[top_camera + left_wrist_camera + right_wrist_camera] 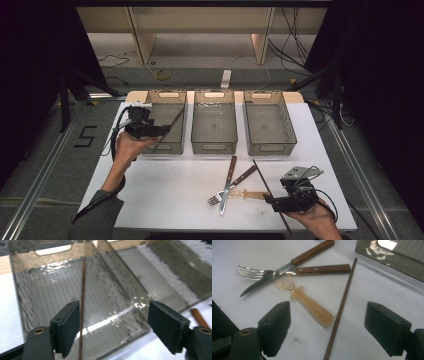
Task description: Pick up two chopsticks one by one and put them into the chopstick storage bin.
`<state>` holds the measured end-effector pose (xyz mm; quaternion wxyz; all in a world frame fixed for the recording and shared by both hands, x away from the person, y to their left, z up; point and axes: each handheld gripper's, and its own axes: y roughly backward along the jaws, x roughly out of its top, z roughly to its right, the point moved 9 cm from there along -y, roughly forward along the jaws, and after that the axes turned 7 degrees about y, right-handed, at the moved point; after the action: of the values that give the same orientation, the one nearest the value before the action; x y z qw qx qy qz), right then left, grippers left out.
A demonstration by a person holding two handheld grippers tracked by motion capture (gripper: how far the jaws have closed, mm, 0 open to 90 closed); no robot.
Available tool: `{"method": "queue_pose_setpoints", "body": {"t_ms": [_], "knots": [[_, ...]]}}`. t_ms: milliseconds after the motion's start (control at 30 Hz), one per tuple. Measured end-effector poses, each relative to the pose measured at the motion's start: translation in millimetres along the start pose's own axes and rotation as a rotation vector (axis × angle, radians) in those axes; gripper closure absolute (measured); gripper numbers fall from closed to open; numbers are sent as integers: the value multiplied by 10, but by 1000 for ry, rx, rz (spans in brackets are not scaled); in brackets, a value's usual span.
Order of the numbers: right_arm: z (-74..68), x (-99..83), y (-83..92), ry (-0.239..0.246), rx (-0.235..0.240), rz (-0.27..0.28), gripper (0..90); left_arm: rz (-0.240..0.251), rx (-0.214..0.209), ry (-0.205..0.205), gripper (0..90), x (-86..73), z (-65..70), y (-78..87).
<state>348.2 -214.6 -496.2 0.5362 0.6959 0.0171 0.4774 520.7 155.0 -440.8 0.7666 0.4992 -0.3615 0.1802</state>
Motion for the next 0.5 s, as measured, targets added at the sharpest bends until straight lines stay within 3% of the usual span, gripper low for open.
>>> {"method": "queue_pose_setpoints", "body": {"t_ms": [200, 333, 500], "knots": [[47, -6, -10, 9, -22, -48, 224, 27, -56, -30, 196, -135, 146, 108], [54, -28, -23, 14, -24, -73, 233, 68, -89, -2, 186, -168, 195, 158], [72, -72, -45, 25, -36, -106, 245, 67, -155, 40, 170, -224, 302, 229]]}}
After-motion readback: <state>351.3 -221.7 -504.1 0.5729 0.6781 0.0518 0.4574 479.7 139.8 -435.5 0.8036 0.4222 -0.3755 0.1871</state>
